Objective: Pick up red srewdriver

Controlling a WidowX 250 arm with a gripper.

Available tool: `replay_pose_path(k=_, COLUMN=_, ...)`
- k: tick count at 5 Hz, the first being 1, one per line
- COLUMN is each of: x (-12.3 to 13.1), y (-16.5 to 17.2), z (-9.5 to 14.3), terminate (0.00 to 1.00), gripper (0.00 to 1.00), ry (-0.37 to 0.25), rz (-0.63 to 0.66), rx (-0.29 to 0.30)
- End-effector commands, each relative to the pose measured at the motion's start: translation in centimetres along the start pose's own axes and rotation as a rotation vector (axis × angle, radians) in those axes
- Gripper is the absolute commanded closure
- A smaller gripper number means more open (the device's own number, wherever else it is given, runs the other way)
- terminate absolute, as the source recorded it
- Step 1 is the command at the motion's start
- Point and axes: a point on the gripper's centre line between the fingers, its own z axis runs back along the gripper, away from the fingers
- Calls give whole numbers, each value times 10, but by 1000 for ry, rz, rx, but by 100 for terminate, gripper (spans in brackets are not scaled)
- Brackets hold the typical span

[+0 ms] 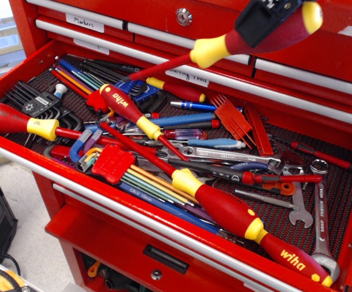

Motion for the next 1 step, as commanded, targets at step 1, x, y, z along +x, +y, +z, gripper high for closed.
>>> replay_pose_path(k=1, x=23, y=6, z=14, terminate=100, gripper=100, ry=-78, rz=-9, rx=-113)
